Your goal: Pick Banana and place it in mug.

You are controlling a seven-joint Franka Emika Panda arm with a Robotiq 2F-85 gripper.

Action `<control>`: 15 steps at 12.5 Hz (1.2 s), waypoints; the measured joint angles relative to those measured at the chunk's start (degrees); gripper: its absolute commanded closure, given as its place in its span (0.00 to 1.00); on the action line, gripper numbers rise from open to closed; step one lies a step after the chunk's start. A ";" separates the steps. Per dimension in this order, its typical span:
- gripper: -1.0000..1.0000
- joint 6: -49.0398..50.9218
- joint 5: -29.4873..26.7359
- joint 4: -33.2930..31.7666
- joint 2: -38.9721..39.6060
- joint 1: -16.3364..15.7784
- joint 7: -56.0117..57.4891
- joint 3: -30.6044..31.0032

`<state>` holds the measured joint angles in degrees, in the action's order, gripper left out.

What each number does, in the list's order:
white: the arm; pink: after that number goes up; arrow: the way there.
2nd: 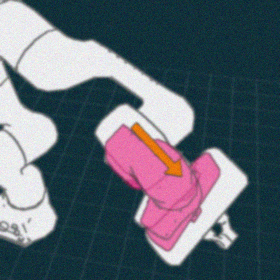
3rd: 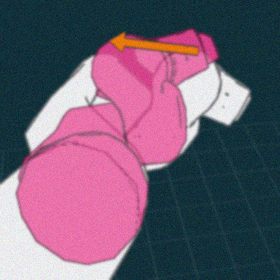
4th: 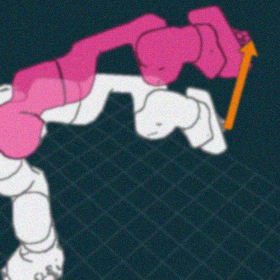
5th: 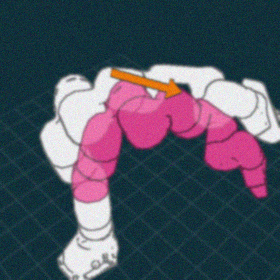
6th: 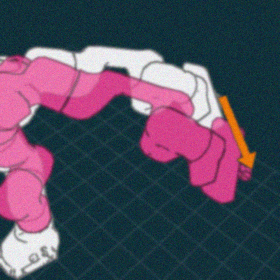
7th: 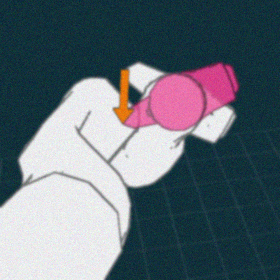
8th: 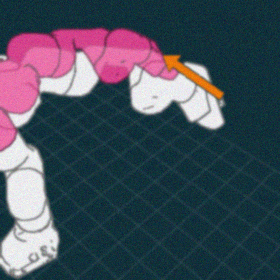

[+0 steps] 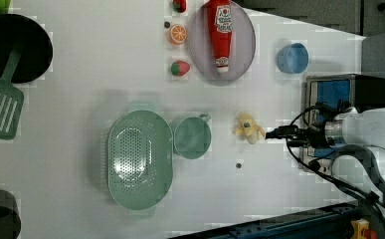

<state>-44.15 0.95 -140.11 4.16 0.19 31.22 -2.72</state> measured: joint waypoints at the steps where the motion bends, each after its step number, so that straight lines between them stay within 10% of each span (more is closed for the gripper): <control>1: 0.00 -1.79 0.00 0.00 2.26 0.39 1.43 -0.03; 10: 0.04 -18.58 1.03 -0.78 16.07 0.38 8.73 -0.69; 15: 0.64 -22.77 1.72 -1.45 17.99 0.59 8.76 0.84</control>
<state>-66.92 2.67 -141.56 22.14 0.78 39.98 -1.88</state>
